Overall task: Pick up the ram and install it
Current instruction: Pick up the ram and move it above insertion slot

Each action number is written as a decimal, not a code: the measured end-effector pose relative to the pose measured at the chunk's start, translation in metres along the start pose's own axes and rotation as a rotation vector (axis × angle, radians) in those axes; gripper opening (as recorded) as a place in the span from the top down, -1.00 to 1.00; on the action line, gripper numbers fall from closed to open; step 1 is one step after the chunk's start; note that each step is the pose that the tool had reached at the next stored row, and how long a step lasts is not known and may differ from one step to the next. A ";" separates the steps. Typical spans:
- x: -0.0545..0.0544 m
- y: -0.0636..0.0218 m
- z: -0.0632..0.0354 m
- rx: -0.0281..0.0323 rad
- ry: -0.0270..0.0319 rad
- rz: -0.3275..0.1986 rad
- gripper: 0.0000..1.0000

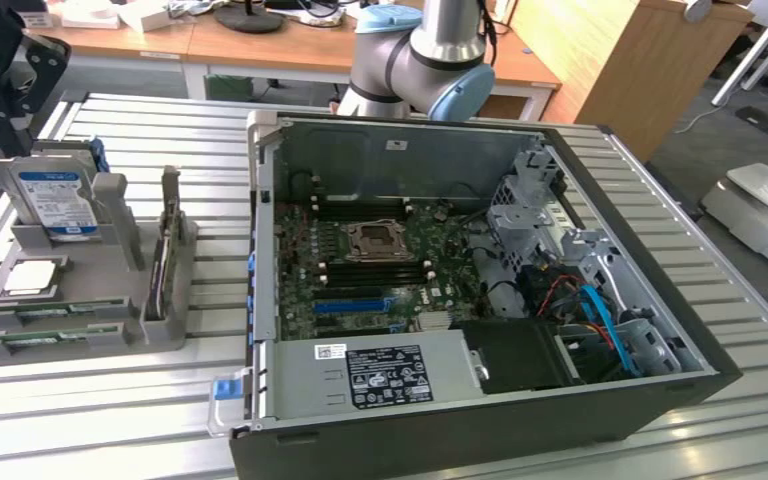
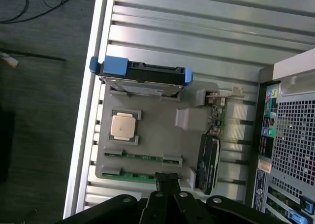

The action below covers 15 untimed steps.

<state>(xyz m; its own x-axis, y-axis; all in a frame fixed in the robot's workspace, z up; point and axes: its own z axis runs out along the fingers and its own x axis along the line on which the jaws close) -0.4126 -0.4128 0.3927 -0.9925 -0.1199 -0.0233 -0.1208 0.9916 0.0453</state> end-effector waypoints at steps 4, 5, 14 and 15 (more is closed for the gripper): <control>0.000 0.0000 0.0000 -0.0005 0.0010 -0.021 0.79; 0.000 0.0000 0.0000 -0.0007 0.0013 -0.028 0.79; 0.000 0.0000 0.0000 -0.0020 0.0040 -0.087 0.79; 0.000 0.0000 0.0000 -0.0022 0.0042 -0.094 0.79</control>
<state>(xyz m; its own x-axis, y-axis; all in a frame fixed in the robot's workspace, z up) -0.4126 -0.4128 0.3927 -0.9769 -0.2123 -0.0233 -0.2132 0.9760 0.0453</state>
